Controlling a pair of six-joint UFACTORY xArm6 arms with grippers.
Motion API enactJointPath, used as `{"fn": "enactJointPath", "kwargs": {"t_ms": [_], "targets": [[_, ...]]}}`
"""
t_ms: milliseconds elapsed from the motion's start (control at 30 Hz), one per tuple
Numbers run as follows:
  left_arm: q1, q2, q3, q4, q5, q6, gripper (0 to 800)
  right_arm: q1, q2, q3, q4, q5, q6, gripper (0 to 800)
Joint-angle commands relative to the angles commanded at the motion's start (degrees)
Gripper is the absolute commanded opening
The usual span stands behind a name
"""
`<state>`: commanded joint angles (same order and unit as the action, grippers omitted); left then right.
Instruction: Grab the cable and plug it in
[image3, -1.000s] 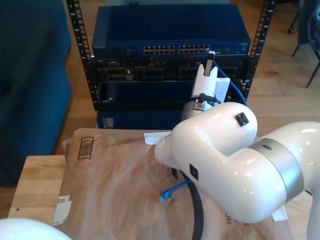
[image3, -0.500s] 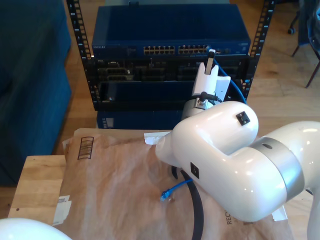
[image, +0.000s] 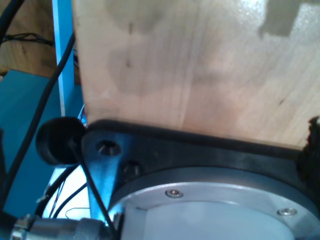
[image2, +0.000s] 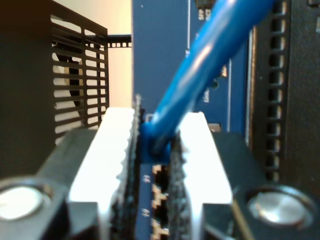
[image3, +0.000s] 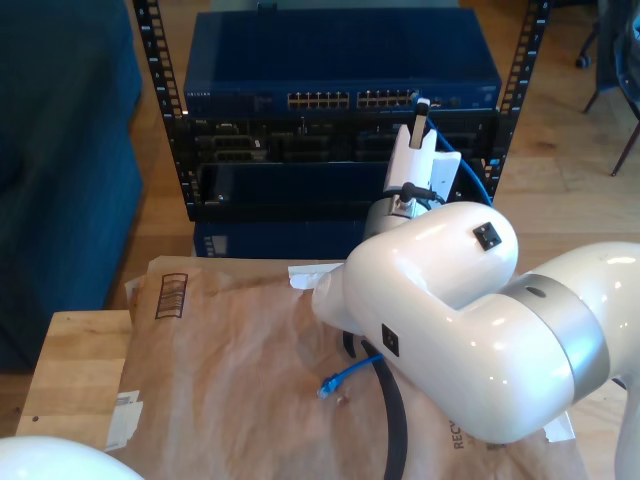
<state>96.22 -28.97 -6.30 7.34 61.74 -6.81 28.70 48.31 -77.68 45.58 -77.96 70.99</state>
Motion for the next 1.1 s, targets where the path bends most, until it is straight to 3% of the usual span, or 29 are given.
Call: {"fn": "enactJointPath", "kwargs": {"t_ms": [1100], "targets": [[0.09, 0.0, 0.0, 0.0, 0.0, 0.0, 800, -0.09, 0.97, -2.11, 0.09, 0.0, 0.0, 0]]}}
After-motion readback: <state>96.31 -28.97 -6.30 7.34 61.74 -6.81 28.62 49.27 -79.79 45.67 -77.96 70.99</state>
